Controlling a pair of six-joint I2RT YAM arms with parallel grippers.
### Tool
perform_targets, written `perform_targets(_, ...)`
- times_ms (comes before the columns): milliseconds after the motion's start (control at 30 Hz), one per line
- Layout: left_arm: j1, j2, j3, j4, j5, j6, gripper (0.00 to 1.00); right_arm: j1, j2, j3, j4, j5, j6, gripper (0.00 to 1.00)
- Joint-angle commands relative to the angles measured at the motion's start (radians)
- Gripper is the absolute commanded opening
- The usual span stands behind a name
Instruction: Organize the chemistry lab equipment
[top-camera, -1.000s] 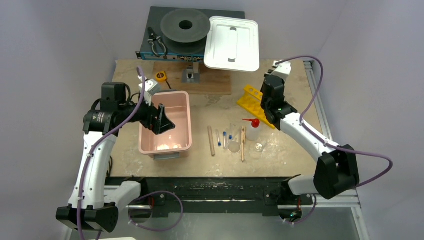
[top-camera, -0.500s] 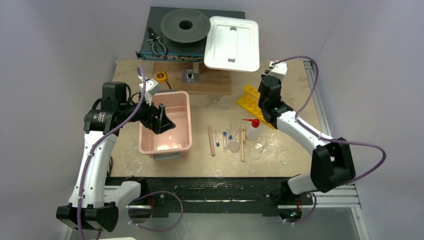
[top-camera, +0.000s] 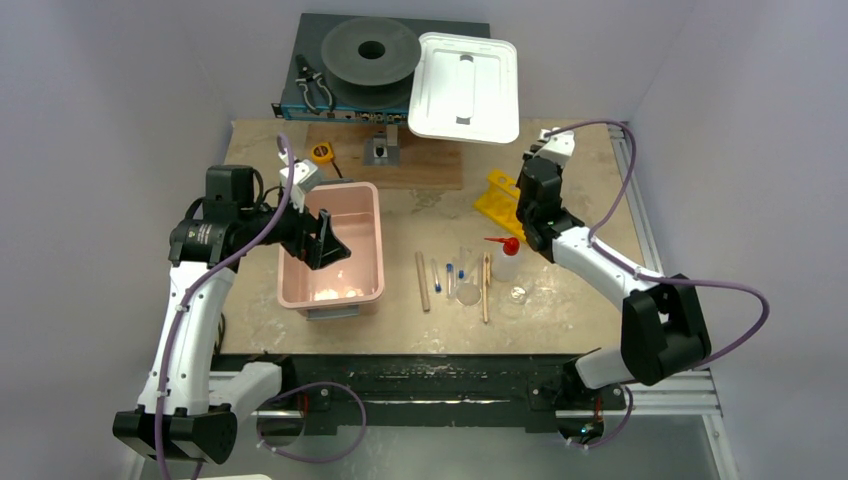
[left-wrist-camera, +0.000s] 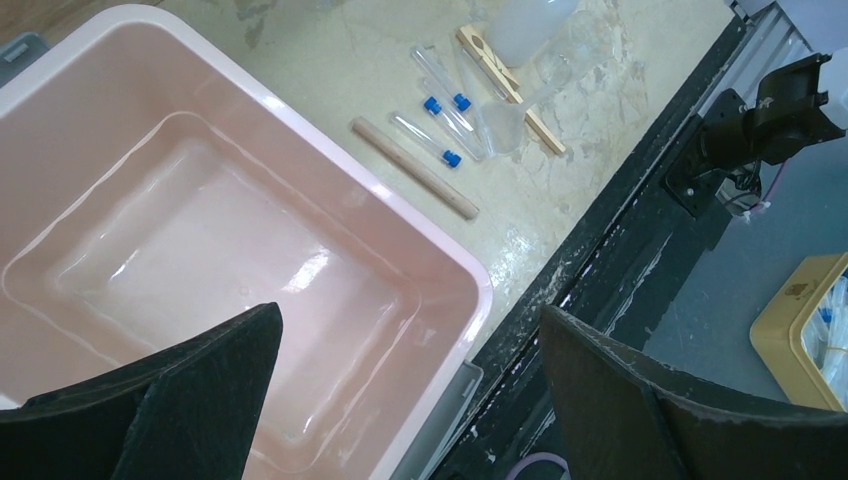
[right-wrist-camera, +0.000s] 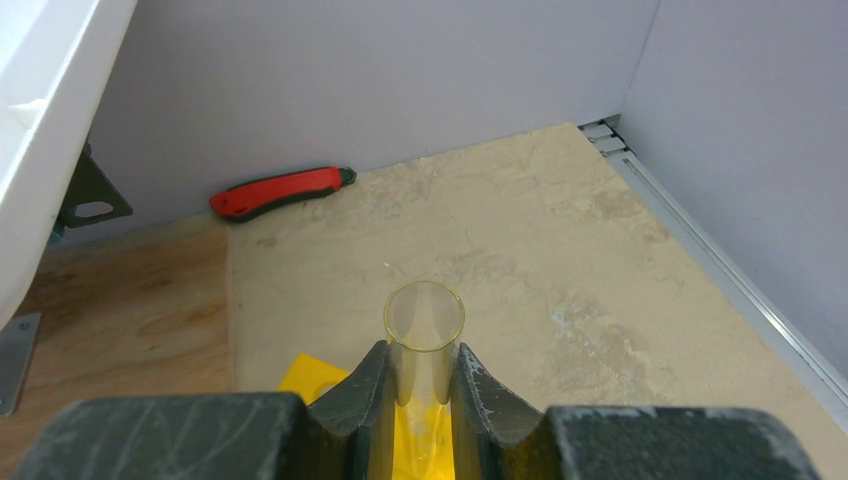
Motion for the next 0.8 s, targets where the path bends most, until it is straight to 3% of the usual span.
perform_targets(0,-0.005,-0.008,-0.003,0.014,-0.002,0.035,1.0,-0.006,-0.012,-0.032,0.037,0.037,-0.01,0.0)
perform_targets(500,-0.004,-0.006,0.0,0.017,-0.001,0.035,1.0,-0.007,-0.023,-0.029,0.148,0.029,-0.078,0.0)
perform_targets(767,-0.005,-0.007,0.002,0.013,-0.008,0.04,1.0,-0.008,-0.016,-0.066,0.141,0.011,-0.012,0.0)
